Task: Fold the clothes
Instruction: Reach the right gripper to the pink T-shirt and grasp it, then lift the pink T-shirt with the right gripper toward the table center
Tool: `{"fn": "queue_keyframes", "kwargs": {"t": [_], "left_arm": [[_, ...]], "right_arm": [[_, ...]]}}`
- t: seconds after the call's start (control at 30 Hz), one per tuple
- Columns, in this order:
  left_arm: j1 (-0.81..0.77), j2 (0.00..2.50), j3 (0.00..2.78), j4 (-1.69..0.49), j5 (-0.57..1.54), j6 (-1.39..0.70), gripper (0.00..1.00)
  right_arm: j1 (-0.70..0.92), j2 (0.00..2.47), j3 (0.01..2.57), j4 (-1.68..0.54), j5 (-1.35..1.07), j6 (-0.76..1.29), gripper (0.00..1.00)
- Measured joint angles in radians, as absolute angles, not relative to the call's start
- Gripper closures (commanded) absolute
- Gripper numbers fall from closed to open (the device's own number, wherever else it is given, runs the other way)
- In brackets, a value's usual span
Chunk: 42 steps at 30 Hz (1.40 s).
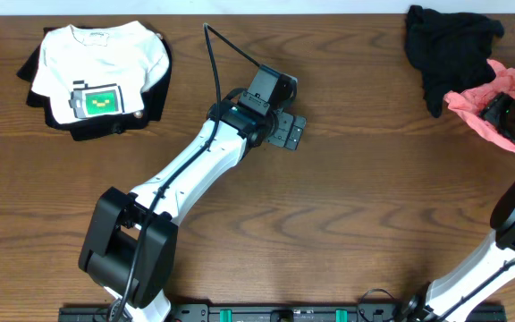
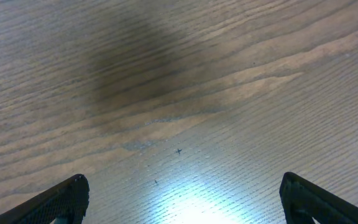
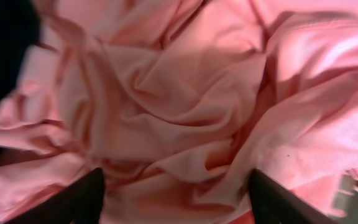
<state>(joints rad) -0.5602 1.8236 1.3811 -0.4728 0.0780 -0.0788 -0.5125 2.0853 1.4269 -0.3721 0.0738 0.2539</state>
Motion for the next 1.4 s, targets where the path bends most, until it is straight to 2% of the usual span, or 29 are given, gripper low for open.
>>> {"fn": "queue_keyframes", "kwargs": {"t": [0.07, 0.17, 0.2, 0.57, 0.83, 0.97, 1.17, 1.4], "left_arm": [[-0.560, 1.824, 1.381, -0.472, 0.078, -0.079, 0.02], [-0.560, 1.824, 1.381, -0.471, 0.078, -0.079, 0.02], [-0.560, 1.824, 1.381, -0.470, 0.078, -0.079, 0.02], [-0.560, 1.824, 1.381, -0.463, 0.078, -0.079, 0.02], [-0.553, 1.811, 1.381, -0.445, 0.078, -0.080, 0.02], [-0.532, 1.742, 1.381, -0.451, 0.078, -0.083, 0.02], [-0.487, 1.531, 1.381, -0.482, 0.075, -0.101, 0.02], [-0.462, 1.365, 1.386, -0.579, 0.075, -0.105, 0.02]], "right_arm": [[-0.513, 2.105, 1.427, -0.364, 0.073, 0.254, 0.59], [-0.513, 2.121, 1.427, -0.361, 0.074, 0.251, 0.94], [-0.513, 2.123, 1.427, -0.359, 0.075, 0.248, 0.99], [-0.514, 2.079, 1.427, -0.377, 0.054, 0.245, 0.99], [-0.471, 1.689, 1.428, -0.366, -0.066, 0.233, 0.99], [-0.385, 1.475, 1.442, -0.329, -0.112, 0.232, 0.99], [-0.167, 1.225, 1.446, -0.228, -0.150, 0.229, 0.99], [0.058, 1.118, 1.452, -0.194, -0.176, 0.229, 0.99]]}}
